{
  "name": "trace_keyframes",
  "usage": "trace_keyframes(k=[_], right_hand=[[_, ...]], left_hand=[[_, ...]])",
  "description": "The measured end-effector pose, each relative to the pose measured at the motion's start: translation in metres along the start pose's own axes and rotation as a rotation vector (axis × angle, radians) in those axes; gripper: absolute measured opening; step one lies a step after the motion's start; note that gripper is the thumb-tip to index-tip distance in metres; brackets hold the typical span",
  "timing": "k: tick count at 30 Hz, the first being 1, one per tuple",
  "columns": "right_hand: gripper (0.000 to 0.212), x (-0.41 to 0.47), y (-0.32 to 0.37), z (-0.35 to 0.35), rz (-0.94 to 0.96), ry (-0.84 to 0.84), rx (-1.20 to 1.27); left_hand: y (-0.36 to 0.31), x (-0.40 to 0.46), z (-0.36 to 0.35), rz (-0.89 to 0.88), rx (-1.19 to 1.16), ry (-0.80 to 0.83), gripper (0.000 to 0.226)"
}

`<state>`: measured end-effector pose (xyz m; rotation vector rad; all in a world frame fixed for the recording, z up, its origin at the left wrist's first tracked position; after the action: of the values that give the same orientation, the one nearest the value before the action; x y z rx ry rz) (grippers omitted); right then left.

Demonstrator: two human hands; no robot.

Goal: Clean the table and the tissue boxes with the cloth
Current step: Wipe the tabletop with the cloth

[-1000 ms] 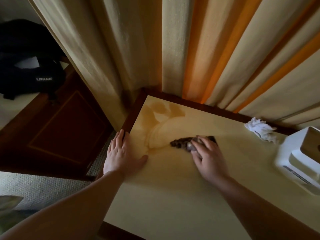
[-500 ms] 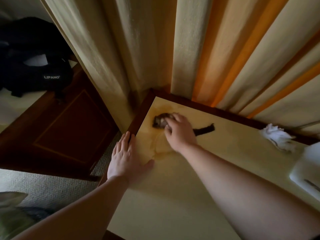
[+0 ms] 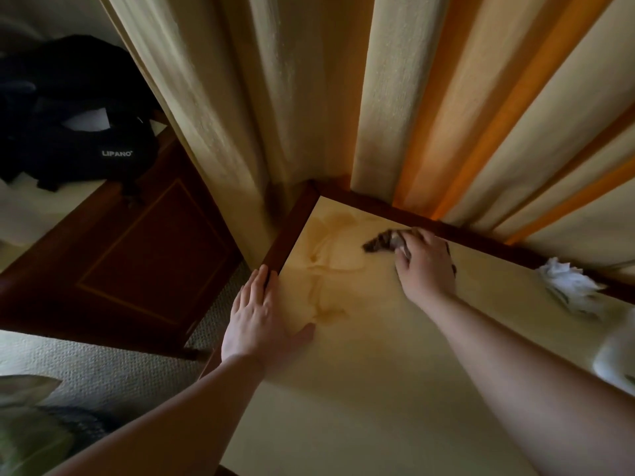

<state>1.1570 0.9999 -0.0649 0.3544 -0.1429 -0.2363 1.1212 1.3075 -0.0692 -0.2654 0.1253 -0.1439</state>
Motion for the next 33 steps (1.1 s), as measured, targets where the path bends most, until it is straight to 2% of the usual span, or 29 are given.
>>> trace_keyframes(k=[4,7,11,15,19,24,29,33], right_hand=[[0.040,0.060,0.051,-0.024,0.031,0.073,0.037],[0.038,0.072,0.098,-0.043,0.092,0.102,0.091],[0.034,0.039,0.141,-0.062,0.257,0.107,0.190],[0.033,-0.022,0.138,-0.058,0.398,0.154,0.240],[0.038,-0.059,0.086,-0.034,0.344,0.083,0.182],[0.035,-0.008,0.037,-0.023,0.137,0.014,0.051],[0.038,0.086,0.072,-0.037,0.015,0.086,0.036],[0.037,0.102,0.136,-0.057,0.147,0.197,0.095]], left_hand=[[0.002,0.000,-0.003,-0.017,0.008,-0.017,0.122],[0.005,-0.001,-0.005,-0.012,-0.005,-0.017,0.121],[0.004,0.001,-0.004,-0.012,-0.008,-0.010,0.121],[0.004,0.003,-0.004,-0.021,0.000,-0.003,0.123],[0.004,0.003,-0.004,-0.018,-0.013,0.012,0.125],[0.003,0.001,-0.001,-0.027,-0.018,-0.005,0.123],[0.002,0.001,0.001,-0.032,-0.036,-0.021,0.120],[0.004,0.001,-0.001,-0.029,-0.028,-0.013,0.121]])
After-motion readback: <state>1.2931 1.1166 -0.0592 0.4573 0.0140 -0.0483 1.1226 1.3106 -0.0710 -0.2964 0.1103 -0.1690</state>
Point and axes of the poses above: each hand's wrist, its own x-axis towards the middle knuckle, its own z-axis out of the back of the hand, y = z × x, the point moved 4 cm from there along x, towards the middle knuckle, and after that the axes turned 3 degrees about x, right-handed, at the moved point
